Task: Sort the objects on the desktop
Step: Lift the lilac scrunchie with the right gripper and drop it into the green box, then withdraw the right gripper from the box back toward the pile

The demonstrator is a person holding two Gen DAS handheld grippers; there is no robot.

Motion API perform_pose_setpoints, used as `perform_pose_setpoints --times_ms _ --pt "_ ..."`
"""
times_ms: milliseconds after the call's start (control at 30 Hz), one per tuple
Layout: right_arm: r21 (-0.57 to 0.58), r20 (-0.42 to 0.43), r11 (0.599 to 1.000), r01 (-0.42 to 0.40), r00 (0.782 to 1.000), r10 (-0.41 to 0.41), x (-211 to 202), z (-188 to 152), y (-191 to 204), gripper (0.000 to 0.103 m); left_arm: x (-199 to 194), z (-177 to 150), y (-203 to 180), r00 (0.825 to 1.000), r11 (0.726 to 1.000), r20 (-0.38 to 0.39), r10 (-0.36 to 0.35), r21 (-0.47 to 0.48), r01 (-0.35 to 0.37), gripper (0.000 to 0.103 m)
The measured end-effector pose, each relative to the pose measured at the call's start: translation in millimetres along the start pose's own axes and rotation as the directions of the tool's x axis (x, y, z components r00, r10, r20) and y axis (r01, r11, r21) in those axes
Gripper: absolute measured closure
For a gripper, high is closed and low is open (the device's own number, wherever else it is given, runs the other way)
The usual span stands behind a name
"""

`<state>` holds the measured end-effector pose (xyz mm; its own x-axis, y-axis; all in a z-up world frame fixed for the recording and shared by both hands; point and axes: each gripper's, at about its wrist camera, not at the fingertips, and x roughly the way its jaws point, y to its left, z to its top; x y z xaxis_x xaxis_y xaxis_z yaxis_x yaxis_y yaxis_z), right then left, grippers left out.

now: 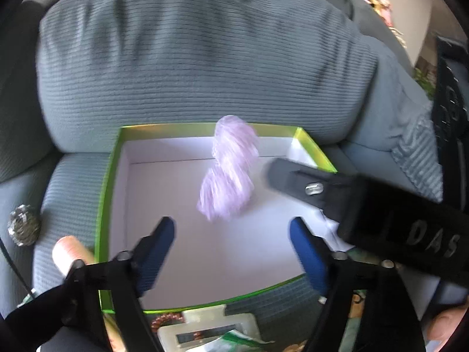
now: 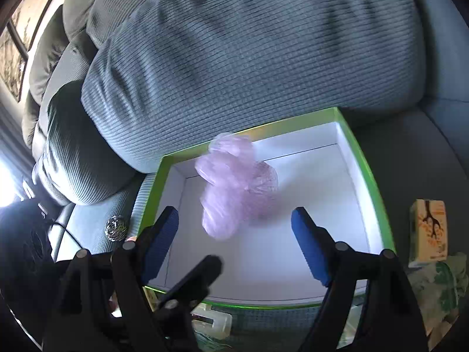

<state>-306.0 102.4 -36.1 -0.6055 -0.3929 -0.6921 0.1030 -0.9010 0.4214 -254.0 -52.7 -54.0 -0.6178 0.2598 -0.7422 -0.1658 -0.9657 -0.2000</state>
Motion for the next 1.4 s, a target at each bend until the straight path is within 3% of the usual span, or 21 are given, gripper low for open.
perform_pose_setpoints --times_ms 200,1000,1400 --pt "-0.007 -0.013 1.000 0.021 1.000 -0.021 -6.1 -4.8 -0.3 0.020 -8.5 -3.1 -1.0 0.998 0.998 0.003 0.062 0.028 -0.062 0.020" --pt "-0.060 -0.041 0.997 0.054 0.998 -0.056 -22.6 -21.3 16.9 0.019 -35.8 -9.2 -10.1 0.988 0.987 0.058 0.143 0.067 -0.147 0.020" --pt "-0.079 -0.007 0.993 0.090 0.996 -0.091 -38.7 -26.0 22.8 0.009 -46.0 -13.1 -15.6 0.983 0.982 0.069 0.169 0.074 -0.174 0.020"
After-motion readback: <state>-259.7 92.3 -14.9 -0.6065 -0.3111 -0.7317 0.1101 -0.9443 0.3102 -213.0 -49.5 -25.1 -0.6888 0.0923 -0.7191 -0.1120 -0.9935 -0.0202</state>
